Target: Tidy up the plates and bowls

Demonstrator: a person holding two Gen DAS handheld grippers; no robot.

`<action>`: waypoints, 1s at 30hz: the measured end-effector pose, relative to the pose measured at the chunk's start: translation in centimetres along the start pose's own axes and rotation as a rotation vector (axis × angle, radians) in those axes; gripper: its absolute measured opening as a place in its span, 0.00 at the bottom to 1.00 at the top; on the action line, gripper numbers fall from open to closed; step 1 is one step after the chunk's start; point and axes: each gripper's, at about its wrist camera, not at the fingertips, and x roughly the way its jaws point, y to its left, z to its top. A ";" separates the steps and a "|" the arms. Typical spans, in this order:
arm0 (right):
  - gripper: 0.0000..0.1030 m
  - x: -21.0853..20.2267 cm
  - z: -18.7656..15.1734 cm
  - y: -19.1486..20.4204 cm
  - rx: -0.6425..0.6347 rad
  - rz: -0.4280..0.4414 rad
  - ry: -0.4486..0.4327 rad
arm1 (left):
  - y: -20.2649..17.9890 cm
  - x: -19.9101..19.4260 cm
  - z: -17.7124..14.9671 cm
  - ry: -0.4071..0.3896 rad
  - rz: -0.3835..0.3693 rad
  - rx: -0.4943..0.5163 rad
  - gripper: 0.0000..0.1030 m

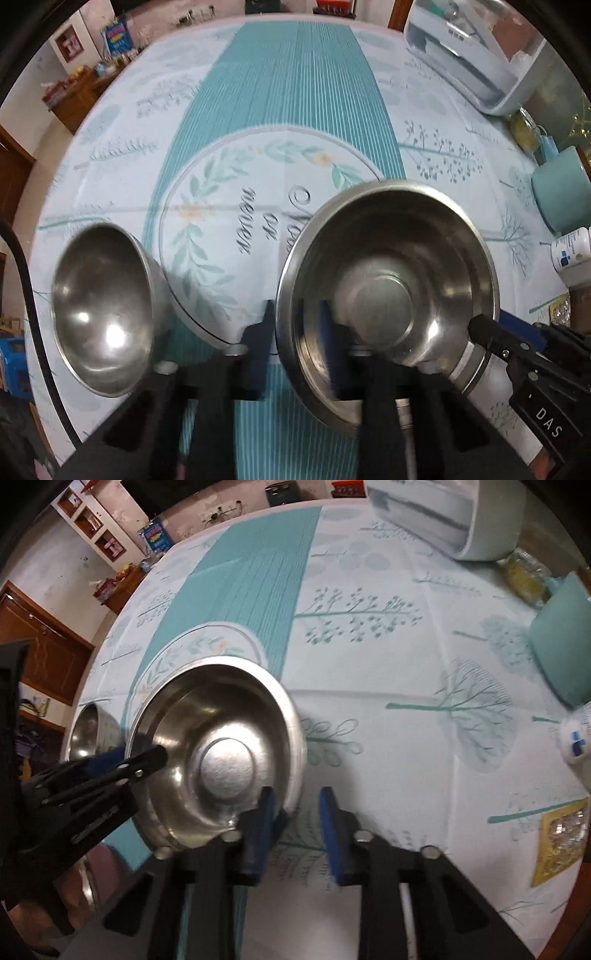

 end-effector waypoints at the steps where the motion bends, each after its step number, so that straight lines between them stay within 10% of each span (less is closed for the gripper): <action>1: 0.14 0.1 0.0 0.1 -0.003 -0.002 0.005 | 0.0 0.1 -0.1 0.000 -0.002 0.000 0.13; 17: 0.13 -5.6 -3.5 1.6 0.000 0.047 -0.010 | 0.3 -7.1 -4.4 -0.007 -0.073 0.072 0.13; 30: 0.13 -13.9 -13.9 11.0 -0.069 0.091 -0.080 | 7.9 -18.2 -16.5 -0.011 -0.159 0.191 0.15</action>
